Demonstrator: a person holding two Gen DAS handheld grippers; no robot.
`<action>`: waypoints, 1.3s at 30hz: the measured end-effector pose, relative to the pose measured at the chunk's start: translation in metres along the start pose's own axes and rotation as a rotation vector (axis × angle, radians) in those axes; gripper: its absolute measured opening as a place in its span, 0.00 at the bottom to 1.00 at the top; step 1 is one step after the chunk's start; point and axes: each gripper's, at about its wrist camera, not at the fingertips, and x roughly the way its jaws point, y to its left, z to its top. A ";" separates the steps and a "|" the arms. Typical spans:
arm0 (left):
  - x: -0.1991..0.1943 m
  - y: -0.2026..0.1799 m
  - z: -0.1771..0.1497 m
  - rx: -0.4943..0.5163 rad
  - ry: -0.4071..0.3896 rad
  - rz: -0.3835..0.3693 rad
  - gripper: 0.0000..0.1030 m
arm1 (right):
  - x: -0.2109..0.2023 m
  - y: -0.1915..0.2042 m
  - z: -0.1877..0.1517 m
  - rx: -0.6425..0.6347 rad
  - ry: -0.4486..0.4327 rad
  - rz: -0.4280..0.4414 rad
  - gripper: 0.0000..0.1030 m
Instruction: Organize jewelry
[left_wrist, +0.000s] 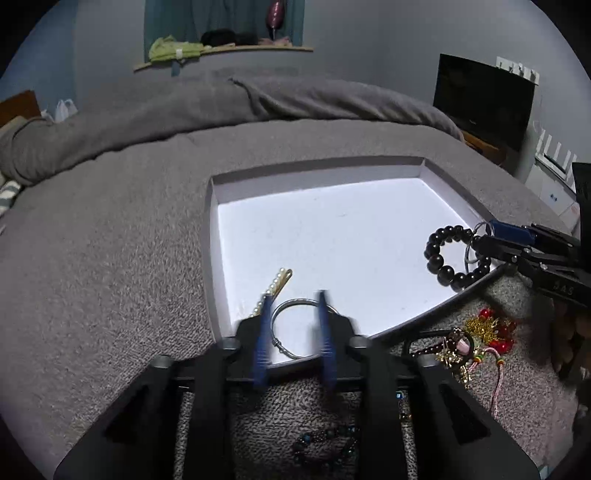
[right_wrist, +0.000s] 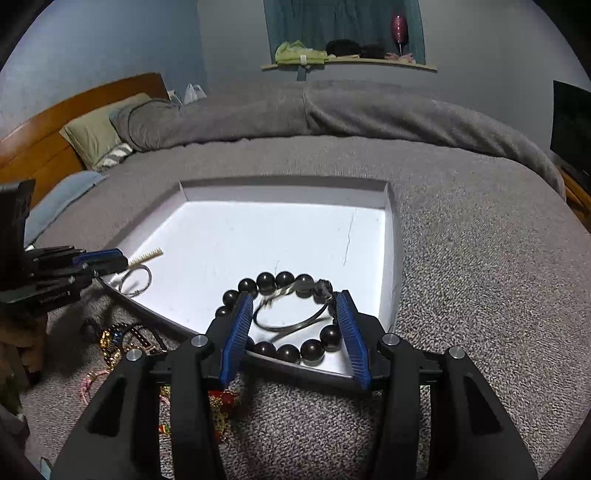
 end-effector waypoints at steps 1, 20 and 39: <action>-0.002 -0.002 0.000 0.007 -0.009 0.004 0.53 | -0.002 0.000 0.000 0.003 -0.008 0.001 0.52; -0.040 -0.038 -0.017 0.077 -0.028 -0.076 0.66 | -0.042 0.017 -0.012 -0.039 -0.070 0.013 0.56; -0.035 -0.062 -0.031 0.127 0.024 -0.165 0.51 | -0.041 0.047 -0.048 -0.104 0.019 0.042 0.56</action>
